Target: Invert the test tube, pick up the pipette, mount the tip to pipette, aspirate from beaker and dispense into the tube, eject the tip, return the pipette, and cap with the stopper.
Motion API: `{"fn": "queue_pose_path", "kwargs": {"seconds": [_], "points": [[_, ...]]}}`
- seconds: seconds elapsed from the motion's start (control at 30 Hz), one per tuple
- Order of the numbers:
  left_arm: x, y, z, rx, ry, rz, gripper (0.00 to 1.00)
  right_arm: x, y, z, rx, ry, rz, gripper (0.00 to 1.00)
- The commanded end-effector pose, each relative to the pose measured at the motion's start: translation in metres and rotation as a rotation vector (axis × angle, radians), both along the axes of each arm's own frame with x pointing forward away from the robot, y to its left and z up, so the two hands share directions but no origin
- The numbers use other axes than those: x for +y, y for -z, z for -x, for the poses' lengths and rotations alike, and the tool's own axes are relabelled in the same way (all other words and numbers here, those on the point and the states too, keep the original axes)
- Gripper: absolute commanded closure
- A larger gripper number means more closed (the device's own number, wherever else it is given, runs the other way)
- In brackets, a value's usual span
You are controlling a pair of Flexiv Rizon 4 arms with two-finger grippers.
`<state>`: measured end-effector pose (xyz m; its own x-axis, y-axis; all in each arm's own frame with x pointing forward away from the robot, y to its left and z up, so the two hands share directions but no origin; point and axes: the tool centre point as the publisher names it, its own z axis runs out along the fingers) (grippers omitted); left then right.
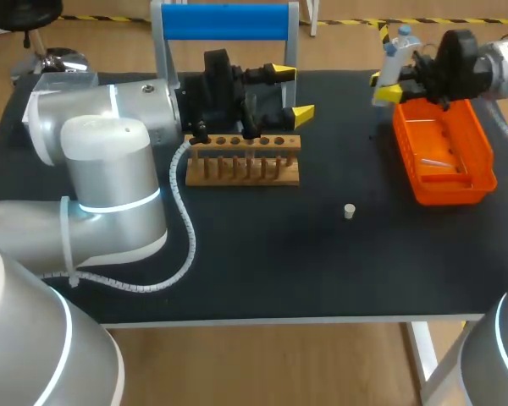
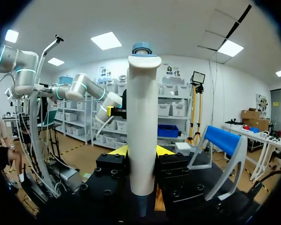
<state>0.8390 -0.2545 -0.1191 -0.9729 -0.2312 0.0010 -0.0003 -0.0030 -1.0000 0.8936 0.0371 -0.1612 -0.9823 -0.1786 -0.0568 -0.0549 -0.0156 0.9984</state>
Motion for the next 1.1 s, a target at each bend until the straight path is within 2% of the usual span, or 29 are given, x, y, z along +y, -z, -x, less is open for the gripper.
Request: {"fn": "queue_pose_path", "kwargs": {"seconds": [0.03, 0.6, 0.7, 1.1], "points": [[-0.003, 0.001, 0.0, -0.001, -0.007, 0.003, 0.0, 0.025, 0.002, 0.01, -0.015, 0.038, -0.009, 1.0], [-0.003, 0.001, 0.0, -0.001, -0.007, 0.003, 0.0, 0.099, -0.001, 0.038, 0.007, -0.059, 0.006, 1.0], [-0.003, 0.001, 0.0, -0.001, -0.007, 0.003, 0.0, 0.11, 0.0, 0.043, -0.007, -0.071, 0.014, 1.0], [-0.003, 0.001, 0.0, -0.001, -0.007, 0.003, 0.0, 0.131, 0.004, 0.053, -0.013, -0.08, 0.038, 1.0]]}}
